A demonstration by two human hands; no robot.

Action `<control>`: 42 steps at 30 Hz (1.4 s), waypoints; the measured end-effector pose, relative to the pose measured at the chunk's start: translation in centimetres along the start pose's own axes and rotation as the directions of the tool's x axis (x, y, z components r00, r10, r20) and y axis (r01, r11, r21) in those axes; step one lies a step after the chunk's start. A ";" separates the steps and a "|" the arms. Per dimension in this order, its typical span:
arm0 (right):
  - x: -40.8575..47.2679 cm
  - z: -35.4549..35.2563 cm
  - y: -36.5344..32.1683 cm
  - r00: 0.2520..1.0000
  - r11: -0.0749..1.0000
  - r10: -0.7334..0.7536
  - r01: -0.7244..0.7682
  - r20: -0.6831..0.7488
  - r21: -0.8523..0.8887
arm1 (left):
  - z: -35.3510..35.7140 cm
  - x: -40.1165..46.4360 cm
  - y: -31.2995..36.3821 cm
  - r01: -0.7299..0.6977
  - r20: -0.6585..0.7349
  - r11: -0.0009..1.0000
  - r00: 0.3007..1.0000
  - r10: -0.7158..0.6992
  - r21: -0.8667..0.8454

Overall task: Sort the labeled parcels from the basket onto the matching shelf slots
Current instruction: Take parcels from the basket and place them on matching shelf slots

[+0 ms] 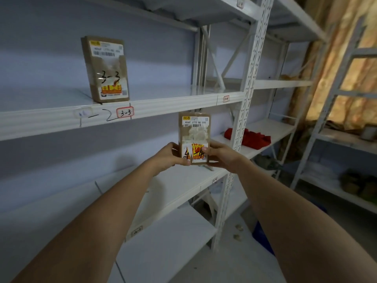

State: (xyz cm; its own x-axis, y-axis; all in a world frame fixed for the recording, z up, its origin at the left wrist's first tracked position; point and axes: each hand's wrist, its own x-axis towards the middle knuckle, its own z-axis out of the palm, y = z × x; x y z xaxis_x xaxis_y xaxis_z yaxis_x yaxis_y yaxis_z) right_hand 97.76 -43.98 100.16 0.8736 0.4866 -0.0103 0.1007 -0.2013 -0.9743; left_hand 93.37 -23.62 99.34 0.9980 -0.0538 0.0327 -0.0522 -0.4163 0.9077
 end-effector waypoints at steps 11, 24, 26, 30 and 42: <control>8.5 -16.1 6.8 0.996 0.996 0.083 -0.084 -0.026 -0.023 | 11.2 15.7 1.0 0.052 -0.046 0.998 0.998 -0.053 -0.025; 19.3 -20.3 14.8 0.984 0.985 0.168 -0.166 0.061 -0.046 | 14.0 27.5 -7.1 0.212 -0.073 0.976 0.975 -0.209 0.043; 21.6 -19.9 15.7 0.978 0.980 0.192 -0.187 0.085 -0.065 | 13.4 29.2 -9.1 0.233 -0.057 0.971 0.972 -0.230 0.056; 25.7 -19.5 17.4 0.962 0.968 0.246 -0.237 0.116 -0.086 | 12.9 31.8 -12.3 0.250 -0.067 0.964 0.967 -0.244 0.096; 32.9 -19.8 23.1 0.916 0.927 0.343 -0.295 0.207 -0.232 | 15.6 35.2 -17.8 0.343 -0.209 0.927 0.928 -0.309 0.151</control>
State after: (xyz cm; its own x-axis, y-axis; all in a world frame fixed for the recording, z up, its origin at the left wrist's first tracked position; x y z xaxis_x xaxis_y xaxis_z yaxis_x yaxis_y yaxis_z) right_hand 138.22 -49.48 81.80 0.7364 0.5527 -0.3901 -0.0536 -0.5272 -0.8480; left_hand 128.83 -32.27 77.83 0.9494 0.2686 -0.1629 0.2887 -0.5415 0.7896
